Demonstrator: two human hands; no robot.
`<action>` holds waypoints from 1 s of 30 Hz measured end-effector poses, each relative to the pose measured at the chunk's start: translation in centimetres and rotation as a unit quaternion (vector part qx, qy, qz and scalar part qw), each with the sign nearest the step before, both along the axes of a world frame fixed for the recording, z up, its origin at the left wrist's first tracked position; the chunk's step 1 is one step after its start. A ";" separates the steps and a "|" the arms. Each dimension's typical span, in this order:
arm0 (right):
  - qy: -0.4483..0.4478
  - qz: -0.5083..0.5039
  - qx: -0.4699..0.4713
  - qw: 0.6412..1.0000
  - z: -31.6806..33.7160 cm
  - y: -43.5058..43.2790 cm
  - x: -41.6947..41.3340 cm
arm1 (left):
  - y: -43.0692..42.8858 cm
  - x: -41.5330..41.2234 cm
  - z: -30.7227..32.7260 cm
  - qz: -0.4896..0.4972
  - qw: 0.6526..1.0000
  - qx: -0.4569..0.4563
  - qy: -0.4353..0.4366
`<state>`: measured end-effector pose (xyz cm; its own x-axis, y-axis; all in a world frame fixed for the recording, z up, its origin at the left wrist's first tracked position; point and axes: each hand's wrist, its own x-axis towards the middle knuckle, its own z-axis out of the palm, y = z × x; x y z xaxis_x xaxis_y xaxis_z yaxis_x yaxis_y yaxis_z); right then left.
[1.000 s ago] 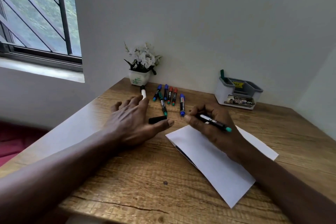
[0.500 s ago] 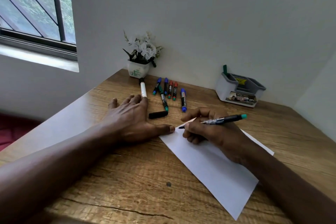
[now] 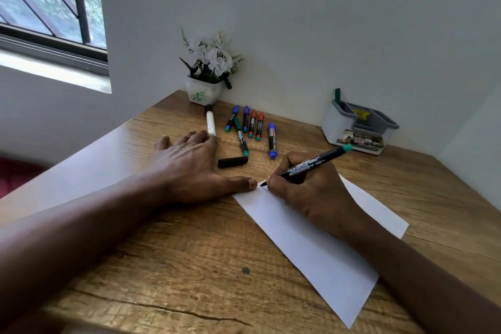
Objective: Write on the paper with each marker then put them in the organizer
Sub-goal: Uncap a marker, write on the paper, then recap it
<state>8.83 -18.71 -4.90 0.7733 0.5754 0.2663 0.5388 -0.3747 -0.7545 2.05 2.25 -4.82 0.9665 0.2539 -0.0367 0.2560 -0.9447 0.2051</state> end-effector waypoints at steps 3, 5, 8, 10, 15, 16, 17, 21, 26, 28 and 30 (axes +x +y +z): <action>-0.003 0.002 -0.013 1.000 0.1 0.1 0.1 | 0.0 0.0 0.0 0.002 1.000 0.002 -0.001; 0.001 0.000 -0.010 1.000 0.1 0.1 0.2 | 0.0 -0.1 0.0 0.001 1.000 0.002 -0.002; 0.023 -0.002 0.005 1.000 0.1 0.1 0.2 | 0.0 -0.1 0.1 -0.003 1.000 0.005 -0.002; 0.015 0.004 -0.004 1.000 0.0 0.0 0.2 | -0.1 -0.2 0.1 -0.002 1.000 0.004 0.000; 0.008 0.007 -0.010 1.000 0.1 0.1 0.2 | -0.2 -0.2 0.2 0.002 1.000 0.002 0.005; 0.009 0.009 -0.012 1.000 0.1 0.1 0.2 | -0.2 -0.2 0.2 0.002 1.000 0.002 0.005; 0.009 0.011 -0.013 1.000 0.1 0.1 0.1 | -0.2 -0.2 0.2 0.002 1.000 0.003 0.006; 0.009 0.005 -0.004 1.000 0.2 0.0 0.3 | -0.1 -0.2 0.1 0.003 1.000 0.004 0.007; -0.002 0.003 -0.008 1.000 0.1 0.1 0.3 | -0.3 -0.2 0.3 0.003 1.000 0.004 0.007; 0.000 -0.002 -0.004 1.000 0.1 0.1 0.3 | -0.3 -0.3 0.4 0.004 1.000 0.004 0.007; 0.002 0.001 -0.002 1.000 0.2 0.0 0.3 | -0.3 -0.2 0.4 0.004 1.000 0.004 0.009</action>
<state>9.11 -18.66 -4.73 0.7733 0.5778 0.2610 0.5366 -0.3773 -0.7548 1.83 1.93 -4.38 0.9639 0.2612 -0.0519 0.2663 -0.9446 0.1919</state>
